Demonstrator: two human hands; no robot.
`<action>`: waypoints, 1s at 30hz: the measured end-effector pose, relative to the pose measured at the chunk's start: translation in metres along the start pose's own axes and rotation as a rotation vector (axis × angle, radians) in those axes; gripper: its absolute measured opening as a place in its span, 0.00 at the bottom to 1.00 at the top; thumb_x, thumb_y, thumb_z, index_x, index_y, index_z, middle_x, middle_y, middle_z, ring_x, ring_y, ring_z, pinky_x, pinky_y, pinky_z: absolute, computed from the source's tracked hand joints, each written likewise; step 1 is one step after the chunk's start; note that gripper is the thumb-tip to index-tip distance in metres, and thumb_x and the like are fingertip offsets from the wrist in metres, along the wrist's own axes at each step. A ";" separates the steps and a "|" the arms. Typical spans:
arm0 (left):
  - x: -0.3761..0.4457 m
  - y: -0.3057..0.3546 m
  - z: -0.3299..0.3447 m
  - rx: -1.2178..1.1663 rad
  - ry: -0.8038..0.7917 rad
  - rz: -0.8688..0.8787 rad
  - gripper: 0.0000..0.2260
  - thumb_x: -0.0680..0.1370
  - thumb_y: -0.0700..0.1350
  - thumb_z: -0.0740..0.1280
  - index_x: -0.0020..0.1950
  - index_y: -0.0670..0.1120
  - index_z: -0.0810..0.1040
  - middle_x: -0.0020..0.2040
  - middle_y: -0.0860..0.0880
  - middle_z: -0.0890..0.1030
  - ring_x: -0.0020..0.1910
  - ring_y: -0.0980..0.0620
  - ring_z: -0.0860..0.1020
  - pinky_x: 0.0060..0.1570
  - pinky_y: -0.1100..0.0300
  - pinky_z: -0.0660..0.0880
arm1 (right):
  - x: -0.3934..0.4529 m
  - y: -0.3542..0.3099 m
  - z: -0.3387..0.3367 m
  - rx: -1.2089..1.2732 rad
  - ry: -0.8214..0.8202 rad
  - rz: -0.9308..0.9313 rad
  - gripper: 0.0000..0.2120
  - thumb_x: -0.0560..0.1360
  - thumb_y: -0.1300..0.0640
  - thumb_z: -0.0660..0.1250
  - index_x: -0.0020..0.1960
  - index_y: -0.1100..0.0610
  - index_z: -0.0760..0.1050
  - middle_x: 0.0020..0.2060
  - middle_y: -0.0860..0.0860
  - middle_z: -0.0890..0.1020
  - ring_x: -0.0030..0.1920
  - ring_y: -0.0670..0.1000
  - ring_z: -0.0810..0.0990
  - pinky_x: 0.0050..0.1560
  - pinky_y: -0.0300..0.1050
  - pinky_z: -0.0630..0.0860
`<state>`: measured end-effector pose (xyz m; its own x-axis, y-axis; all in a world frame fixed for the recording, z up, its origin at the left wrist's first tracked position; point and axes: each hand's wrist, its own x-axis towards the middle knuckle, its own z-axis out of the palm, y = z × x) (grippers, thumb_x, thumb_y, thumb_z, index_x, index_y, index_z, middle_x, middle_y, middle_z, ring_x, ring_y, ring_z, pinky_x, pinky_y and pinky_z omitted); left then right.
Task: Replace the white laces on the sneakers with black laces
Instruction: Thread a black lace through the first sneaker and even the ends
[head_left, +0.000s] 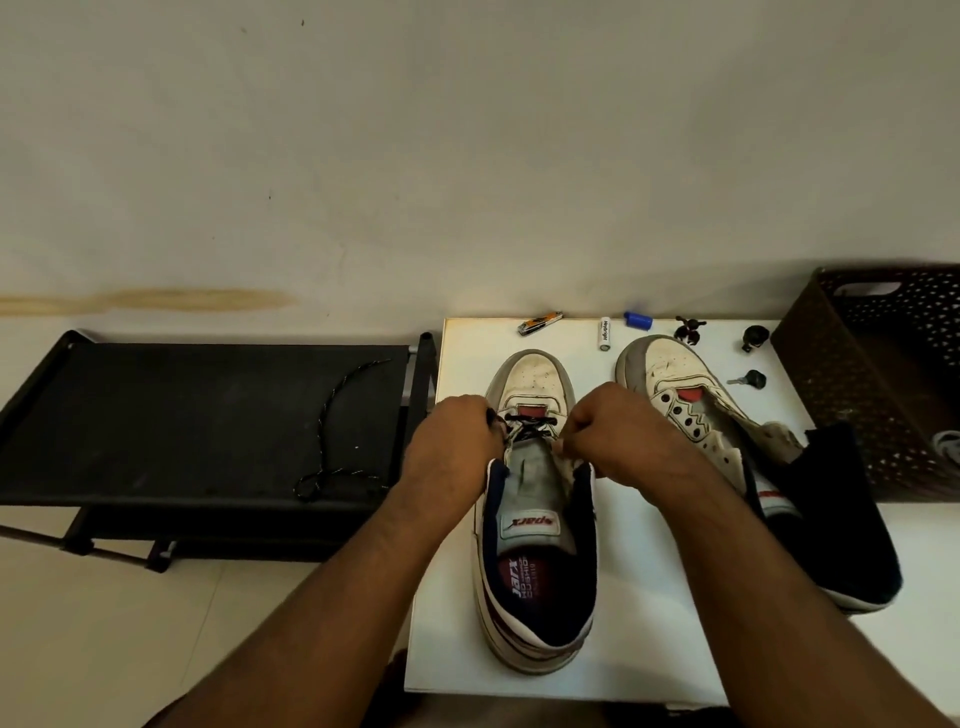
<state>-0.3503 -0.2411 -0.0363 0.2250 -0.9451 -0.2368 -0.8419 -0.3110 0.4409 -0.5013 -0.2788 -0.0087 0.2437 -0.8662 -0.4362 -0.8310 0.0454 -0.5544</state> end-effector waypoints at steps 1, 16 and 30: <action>-0.001 -0.001 -0.002 -0.079 -0.001 -0.014 0.12 0.80 0.49 0.64 0.52 0.41 0.81 0.46 0.44 0.82 0.45 0.47 0.80 0.45 0.55 0.75 | 0.000 0.001 0.000 0.020 -0.003 0.000 0.03 0.72 0.61 0.72 0.44 0.61 0.83 0.42 0.57 0.84 0.43 0.54 0.82 0.46 0.48 0.81; -0.016 0.014 -0.065 -1.063 -0.265 0.339 0.06 0.72 0.47 0.68 0.44 0.47 0.83 0.43 0.50 0.83 0.46 0.58 0.81 0.47 0.71 0.74 | 0.000 -0.012 0.001 0.448 0.251 -0.489 0.31 0.69 0.63 0.74 0.64 0.38 0.70 0.74 0.43 0.60 0.71 0.41 0.60 0.68 0.54 0.68; 0.001 -0.028 -0.073 -0.967 -0.036 0.013 0.18 0.79 0.43 0.66 0.67 0.57 0.74 0.61 0.56 0.76 0.32 0.54 0.75 0.32 0.60 0.73 | -0.004 -0.017 -0.013 0.731 0.353 -0.500 0.04 0.70 0.62 0.74 0.39 0.55 0.81 0.28 0.43 0.80 0.29 0.41 0.74 0.33 0.34 0.72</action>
<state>-0.2907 -0.2406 0.0139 0.1897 -0.9504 -0.2466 -0.0729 -0.2641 0.9617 -0.4943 -0.2825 0.0120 0.2224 -0.9642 0.1444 -0.1237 -0.1748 -0.9768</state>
